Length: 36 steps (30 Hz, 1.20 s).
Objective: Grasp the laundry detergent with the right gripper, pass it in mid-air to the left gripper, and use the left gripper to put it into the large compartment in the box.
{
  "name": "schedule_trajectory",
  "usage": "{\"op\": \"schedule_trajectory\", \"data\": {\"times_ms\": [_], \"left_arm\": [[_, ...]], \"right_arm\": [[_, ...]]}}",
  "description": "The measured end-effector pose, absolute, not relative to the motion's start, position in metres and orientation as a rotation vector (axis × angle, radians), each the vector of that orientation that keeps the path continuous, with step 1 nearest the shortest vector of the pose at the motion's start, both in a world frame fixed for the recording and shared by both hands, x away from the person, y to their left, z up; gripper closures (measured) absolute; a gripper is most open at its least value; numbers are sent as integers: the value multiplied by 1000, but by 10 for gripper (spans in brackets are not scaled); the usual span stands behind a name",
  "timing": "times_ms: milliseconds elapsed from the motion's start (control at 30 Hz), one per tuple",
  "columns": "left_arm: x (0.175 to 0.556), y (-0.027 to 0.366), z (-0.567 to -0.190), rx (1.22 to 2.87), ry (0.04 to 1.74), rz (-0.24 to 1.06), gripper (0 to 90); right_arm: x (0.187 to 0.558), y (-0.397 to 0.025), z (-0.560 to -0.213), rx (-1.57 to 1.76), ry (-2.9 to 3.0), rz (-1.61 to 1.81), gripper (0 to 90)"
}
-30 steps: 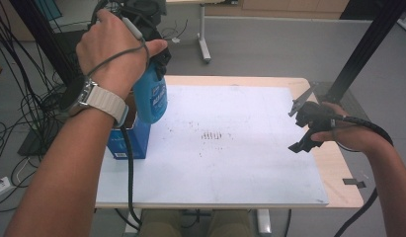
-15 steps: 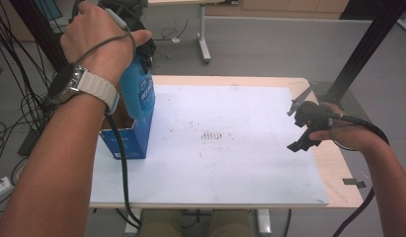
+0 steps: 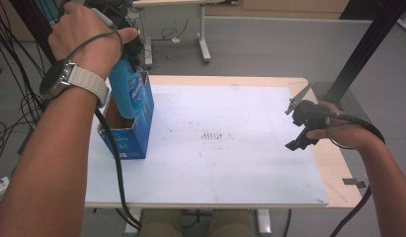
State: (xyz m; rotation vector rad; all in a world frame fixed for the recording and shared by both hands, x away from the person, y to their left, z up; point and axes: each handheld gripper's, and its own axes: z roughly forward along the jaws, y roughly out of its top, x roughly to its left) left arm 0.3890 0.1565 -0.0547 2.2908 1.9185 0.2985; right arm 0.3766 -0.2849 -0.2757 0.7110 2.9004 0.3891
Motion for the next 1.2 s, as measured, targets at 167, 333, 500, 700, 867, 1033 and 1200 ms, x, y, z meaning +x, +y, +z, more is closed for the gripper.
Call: {"op": "schedule_trajectory", "data": {"times_ms": [167,333,500,700,867,1033,1200], "left_arm": [[392,164,-55,2279,1941,288,377],[394,170,-57,2276,1951,306,377],[398,178,-61,2258,1967,299,377],[402,183,-66,2259,1981,320,377],[406,187,-69,2242,1988,314,377],[409,190,-70,2236,1998,316,377],[413,193,-72,2229,2007,320,377]], "right_arm": [[379,-284,-273,715,2894,390,73],[380,-286,-272,724,2891,390,73],[382,-287,-273,738,2892,389,73],[385,-286,-275,743,2895,383,71],[388,-285,-276,750,2899,386,71],[390,-286,-277,763,2902,381,71],[391,-287,-278,769,2904,377,71]]}}
